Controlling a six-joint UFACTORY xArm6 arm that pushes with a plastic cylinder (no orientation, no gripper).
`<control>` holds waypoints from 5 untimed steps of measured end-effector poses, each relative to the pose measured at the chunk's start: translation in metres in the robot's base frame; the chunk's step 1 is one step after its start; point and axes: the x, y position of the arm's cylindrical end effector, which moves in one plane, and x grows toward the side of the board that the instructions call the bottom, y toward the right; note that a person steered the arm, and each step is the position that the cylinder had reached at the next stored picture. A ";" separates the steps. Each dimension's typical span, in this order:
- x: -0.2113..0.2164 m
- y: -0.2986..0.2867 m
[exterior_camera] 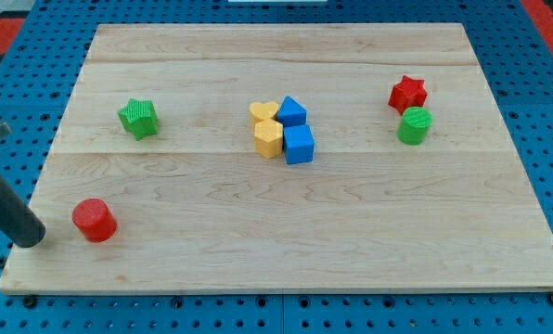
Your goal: Move red circle towards center
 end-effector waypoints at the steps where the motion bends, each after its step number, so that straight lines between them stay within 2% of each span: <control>1: -0.003 0.002; 5: -0.008 0.125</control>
